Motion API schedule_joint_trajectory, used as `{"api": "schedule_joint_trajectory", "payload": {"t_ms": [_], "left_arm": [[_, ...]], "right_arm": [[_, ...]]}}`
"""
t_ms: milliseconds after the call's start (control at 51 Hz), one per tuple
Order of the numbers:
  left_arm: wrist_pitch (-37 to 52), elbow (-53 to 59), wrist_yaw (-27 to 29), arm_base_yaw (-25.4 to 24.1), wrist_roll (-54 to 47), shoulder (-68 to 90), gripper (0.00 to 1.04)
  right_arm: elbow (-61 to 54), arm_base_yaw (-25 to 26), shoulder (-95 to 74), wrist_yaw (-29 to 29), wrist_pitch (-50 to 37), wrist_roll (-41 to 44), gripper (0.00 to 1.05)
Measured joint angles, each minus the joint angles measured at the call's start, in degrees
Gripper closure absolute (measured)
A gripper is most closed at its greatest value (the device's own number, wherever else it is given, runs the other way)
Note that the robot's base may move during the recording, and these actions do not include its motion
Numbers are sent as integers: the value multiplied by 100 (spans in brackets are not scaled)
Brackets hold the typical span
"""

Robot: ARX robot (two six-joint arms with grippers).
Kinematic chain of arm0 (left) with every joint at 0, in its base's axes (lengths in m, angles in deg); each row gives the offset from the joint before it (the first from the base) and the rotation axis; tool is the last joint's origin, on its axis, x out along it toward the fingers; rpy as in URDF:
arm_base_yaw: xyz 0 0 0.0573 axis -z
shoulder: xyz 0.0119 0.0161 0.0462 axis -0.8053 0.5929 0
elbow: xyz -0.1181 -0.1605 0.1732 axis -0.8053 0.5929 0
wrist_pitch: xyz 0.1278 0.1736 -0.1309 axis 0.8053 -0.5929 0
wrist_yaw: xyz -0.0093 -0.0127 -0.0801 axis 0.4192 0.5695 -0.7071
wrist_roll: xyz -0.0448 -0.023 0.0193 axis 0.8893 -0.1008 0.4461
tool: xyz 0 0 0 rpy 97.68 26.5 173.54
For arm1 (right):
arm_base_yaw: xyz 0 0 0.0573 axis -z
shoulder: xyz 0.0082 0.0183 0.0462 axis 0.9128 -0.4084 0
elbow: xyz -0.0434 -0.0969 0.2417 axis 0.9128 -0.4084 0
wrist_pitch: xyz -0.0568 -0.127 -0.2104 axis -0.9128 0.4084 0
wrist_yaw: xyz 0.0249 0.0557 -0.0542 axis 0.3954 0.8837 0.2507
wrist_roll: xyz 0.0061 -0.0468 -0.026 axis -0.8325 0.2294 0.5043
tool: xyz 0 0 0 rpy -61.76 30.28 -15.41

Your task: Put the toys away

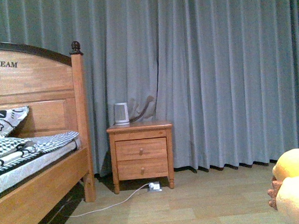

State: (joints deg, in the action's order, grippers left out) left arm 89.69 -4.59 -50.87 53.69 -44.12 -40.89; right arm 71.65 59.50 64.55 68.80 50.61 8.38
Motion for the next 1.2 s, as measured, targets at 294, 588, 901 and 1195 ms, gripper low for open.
{"api": "schedule_joint_trajectory", "payload": {"t_ms": [294,588,901,1195], "left_arm": [[0,0,0,0,0,0,6],[0,0,2,0,2,0,6],[0,0,2,0,2,0,6],[0,0,0,0,2,0,6]], "right_arm": [[0,0,0,-11,0,2,96],[0,0,-2,-11,2,0,96],[0,0,-2,-9,0,2,96],[0,0,-2,-4,2,2,96]]}}
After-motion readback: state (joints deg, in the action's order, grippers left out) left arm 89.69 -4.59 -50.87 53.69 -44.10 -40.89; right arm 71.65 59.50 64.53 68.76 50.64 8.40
